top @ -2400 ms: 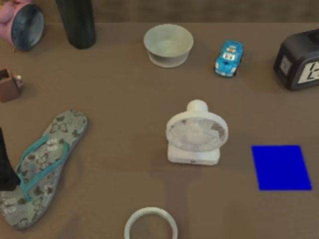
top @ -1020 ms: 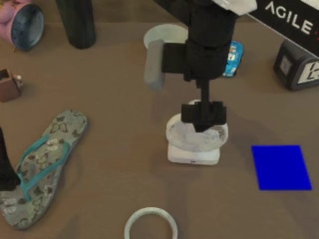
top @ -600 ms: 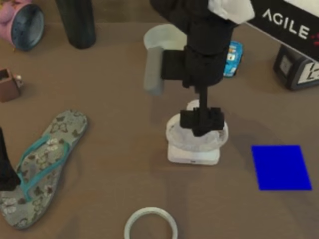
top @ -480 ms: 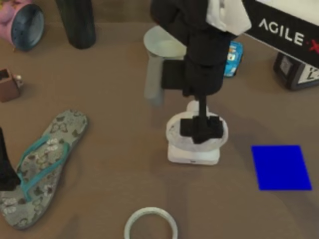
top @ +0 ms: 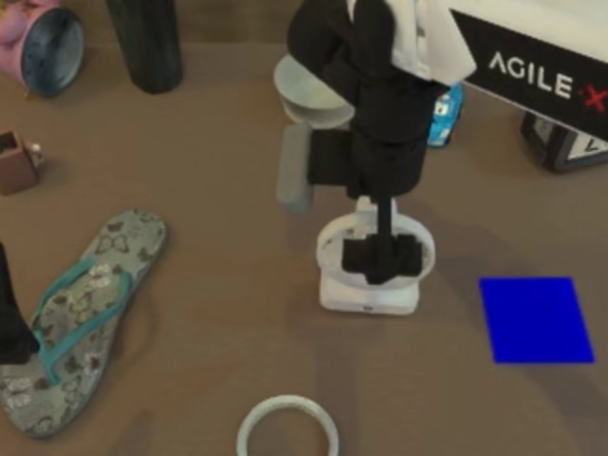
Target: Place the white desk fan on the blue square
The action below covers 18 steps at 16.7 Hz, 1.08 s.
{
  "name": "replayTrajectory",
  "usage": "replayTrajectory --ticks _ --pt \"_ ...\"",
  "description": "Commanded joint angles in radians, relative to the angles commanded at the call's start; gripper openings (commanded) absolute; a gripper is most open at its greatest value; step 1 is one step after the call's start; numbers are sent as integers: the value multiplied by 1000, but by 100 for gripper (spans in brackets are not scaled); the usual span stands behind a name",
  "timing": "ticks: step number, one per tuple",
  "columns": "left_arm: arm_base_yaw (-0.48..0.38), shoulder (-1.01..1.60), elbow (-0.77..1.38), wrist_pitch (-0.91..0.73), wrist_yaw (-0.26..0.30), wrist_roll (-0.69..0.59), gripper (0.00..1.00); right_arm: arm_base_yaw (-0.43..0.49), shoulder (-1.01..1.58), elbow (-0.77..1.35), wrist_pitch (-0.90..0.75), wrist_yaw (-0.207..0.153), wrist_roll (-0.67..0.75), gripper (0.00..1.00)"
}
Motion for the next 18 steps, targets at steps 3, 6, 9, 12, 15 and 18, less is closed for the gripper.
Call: replayTrajectory --ticks 3,6,9,12,15,18 --pt "0 0 0 0 0 0 100 0 0 0 0 0 0 70" --pt "0 0 0 0 0 0 100 0 0 0 0 0 0 47" --pt "0 0 0 0 0 0 100 0 0 0 0 0 0 25" --pt "0 0 0 0 0 0 100 0 0 0 0 0 0 2" --pt "0 0 0 0 0 0 100 0 0 0 0 0 0 0" --pt "0 0 0 0 0 0 100 0 0 0 0 0 0 0"
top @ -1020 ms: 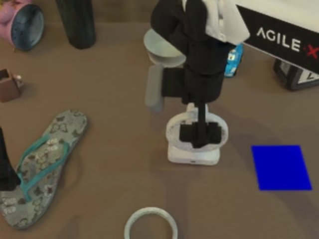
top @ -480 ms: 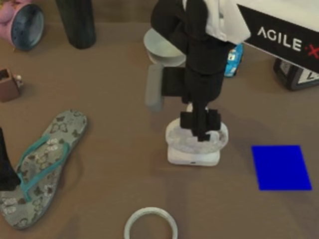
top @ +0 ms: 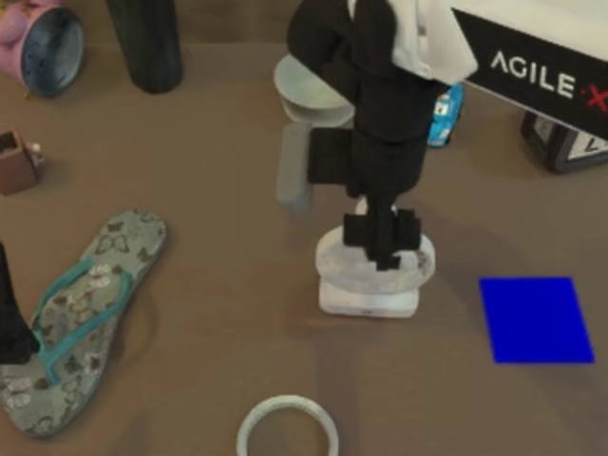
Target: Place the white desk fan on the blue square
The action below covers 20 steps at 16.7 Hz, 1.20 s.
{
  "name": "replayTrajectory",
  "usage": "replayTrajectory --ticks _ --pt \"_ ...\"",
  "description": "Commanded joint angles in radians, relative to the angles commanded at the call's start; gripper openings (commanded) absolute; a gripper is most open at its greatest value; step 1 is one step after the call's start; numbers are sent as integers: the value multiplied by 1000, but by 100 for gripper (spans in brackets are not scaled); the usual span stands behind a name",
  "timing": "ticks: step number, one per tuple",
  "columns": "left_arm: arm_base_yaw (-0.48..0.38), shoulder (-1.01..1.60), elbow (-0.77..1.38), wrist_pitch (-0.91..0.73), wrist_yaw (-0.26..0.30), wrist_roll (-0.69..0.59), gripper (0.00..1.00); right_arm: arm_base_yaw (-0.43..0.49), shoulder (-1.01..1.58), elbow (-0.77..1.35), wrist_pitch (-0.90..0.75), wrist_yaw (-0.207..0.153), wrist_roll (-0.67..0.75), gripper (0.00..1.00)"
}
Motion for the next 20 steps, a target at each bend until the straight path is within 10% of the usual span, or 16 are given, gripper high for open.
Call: replayTrajectory --ticks 20 --pt "0 0 0 0 0 0 100 -48 -35 178 -200 -2 -52 0"
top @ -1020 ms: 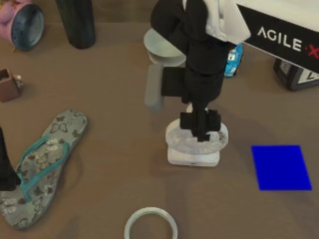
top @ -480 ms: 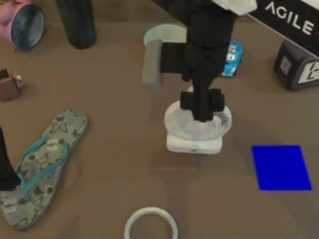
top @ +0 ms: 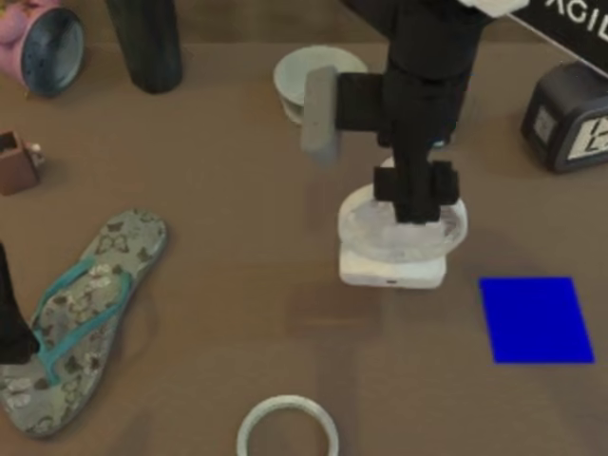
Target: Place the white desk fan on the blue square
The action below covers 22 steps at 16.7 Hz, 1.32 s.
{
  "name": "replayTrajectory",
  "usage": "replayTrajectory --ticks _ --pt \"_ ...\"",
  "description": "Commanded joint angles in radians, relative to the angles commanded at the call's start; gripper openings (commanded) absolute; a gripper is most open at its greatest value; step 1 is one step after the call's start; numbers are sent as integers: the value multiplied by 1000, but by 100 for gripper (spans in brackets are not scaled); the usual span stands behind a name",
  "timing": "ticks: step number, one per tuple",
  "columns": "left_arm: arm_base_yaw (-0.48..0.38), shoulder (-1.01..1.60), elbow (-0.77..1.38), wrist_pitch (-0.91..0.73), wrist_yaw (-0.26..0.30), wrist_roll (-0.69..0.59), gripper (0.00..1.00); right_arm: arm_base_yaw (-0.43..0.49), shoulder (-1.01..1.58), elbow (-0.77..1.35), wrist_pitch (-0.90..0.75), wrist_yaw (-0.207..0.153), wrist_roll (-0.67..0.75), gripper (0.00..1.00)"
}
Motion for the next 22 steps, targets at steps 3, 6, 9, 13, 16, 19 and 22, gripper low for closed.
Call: replayTrajectory --ticks 3,6,9,13,16,19,22 --pt "0 0 0 0 0 0 100 -90 -109 -156 32 -5 -105 0" --pt "0 0 0 0 0 0 100 -192 -237 -351 70 -12 -237 0" --pt "0 0 0 0 0 0 100 -280 -343 -501 98 -17 -352 0" --pt "0 0 0 0 0 0 100 -322 -391 -558 110 -19 -404 0" --pt "0 0 0 0 0 0 100 -318 -387 -555 107 -19 -401 0" --pt "0 0 0 0 0 0 100 -323 -390 -592 148 -20 -396 0" --pt "0 0 0 0 0 0 100 -322 -387 -666 225 -19 -403 0"
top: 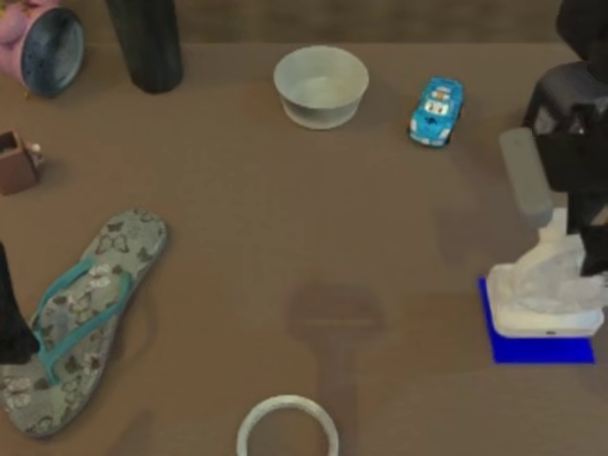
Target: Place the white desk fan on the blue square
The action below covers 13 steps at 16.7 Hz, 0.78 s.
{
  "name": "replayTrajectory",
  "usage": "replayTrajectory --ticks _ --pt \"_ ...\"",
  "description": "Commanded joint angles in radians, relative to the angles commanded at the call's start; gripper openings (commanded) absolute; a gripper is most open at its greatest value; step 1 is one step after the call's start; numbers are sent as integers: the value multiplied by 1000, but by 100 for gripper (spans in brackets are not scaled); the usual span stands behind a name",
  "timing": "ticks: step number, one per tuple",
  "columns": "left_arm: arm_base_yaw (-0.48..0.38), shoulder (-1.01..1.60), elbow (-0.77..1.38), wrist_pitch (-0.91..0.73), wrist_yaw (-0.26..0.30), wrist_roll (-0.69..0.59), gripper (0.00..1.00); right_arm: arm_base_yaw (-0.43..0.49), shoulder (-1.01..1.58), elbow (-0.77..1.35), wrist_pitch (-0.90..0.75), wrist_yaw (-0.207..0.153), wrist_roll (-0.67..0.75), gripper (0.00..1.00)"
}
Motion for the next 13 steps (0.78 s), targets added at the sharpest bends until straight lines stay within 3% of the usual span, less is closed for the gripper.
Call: replayTrajectory --ticks 5,13 --pt "0 0 0 0 0 0 100 -1 2 -22 22 0 -1 0" --pt "0 0 0 0 0 0 100 -1 2 -22 22 0 -1 60"
